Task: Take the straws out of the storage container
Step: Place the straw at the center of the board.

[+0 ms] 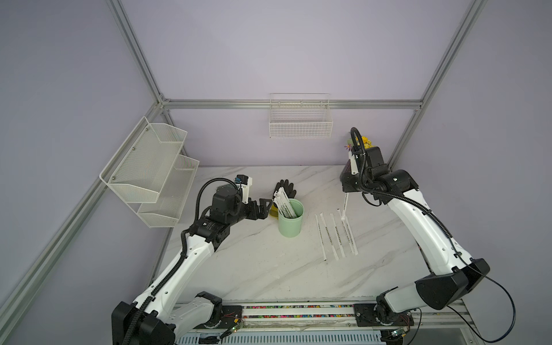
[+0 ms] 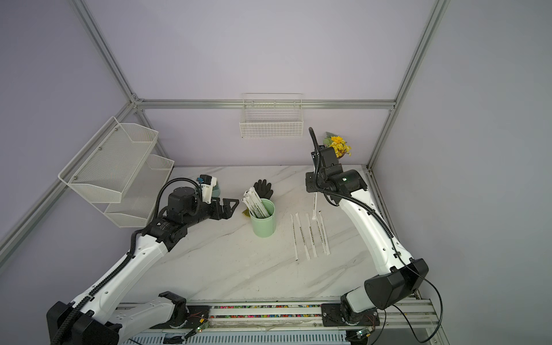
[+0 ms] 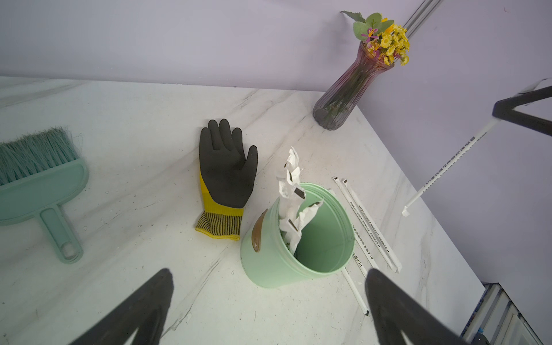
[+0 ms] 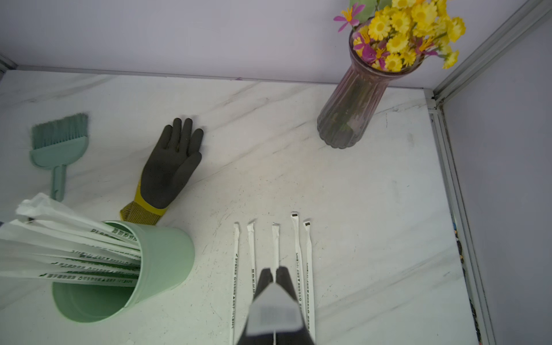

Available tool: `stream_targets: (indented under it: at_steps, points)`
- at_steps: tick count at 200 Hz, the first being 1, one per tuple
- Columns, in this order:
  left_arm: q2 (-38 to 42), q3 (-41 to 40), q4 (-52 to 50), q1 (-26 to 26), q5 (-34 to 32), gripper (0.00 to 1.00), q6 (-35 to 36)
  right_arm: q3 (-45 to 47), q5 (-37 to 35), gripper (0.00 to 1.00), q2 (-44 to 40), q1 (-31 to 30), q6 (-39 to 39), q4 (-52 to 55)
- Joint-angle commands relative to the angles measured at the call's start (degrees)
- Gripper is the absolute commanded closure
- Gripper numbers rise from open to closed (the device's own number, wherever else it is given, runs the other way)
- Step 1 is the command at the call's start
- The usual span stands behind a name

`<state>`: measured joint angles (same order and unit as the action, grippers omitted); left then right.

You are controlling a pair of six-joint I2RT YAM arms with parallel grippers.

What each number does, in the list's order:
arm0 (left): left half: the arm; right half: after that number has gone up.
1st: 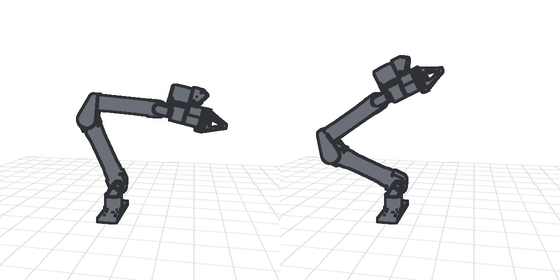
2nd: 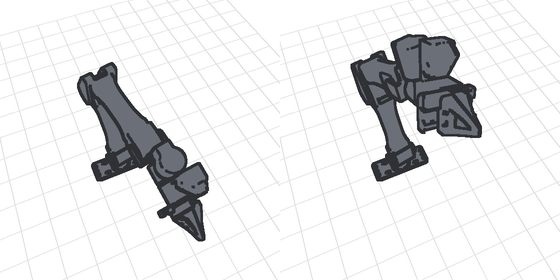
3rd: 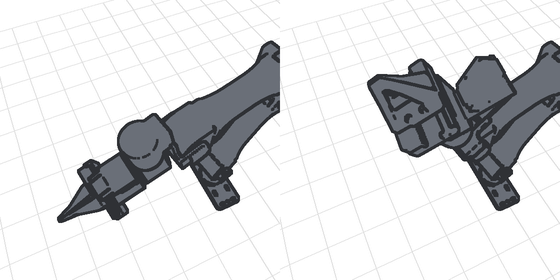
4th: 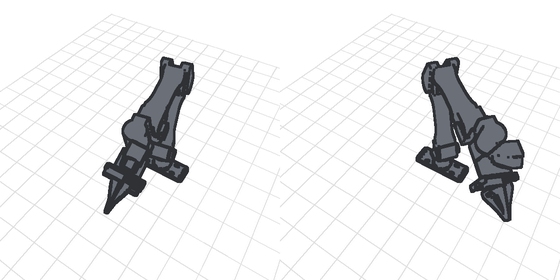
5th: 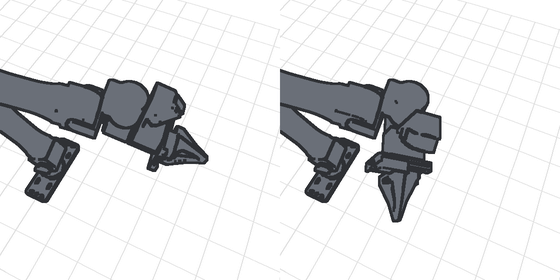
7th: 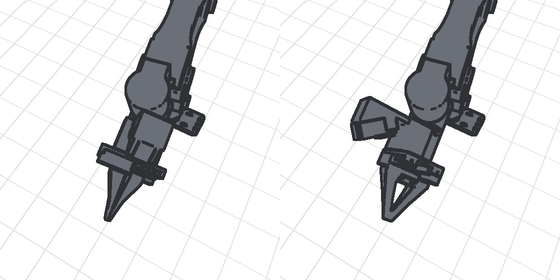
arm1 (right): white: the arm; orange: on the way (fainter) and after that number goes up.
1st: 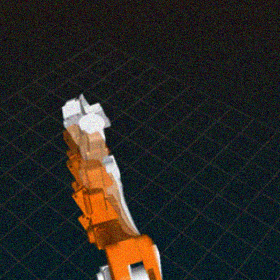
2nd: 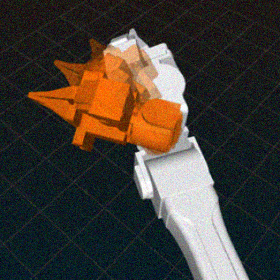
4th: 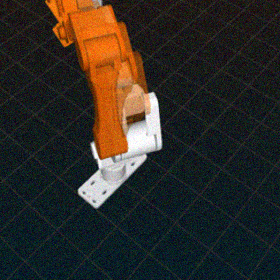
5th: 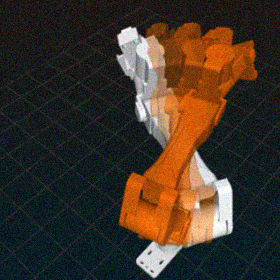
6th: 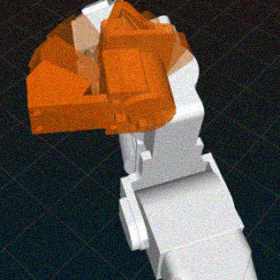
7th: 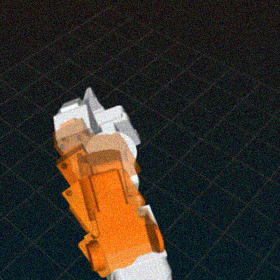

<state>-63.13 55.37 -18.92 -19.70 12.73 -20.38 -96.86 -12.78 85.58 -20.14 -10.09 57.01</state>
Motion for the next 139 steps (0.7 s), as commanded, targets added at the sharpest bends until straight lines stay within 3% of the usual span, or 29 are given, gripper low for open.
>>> stream_targets:
  at_steps: [1,72,139]
  points:
    - [0.2,0.0,2.0,-0.2,0.6,0.01,0.3,1.2,-2.4,0.98,1.6,1.4,1.4,1.8]
    - [-0.4,-0.1,2.1,-0.2,0.8,0.01,0.3,1.0,-6.6,0.98,9.2,4.9,2.0,8.1]
    - [-0.6,-0.4,2.2,-0.2,1.0,0.01,0.3,-0.7,-5.1,0.98,16.7,8.0,0.9,12.1]
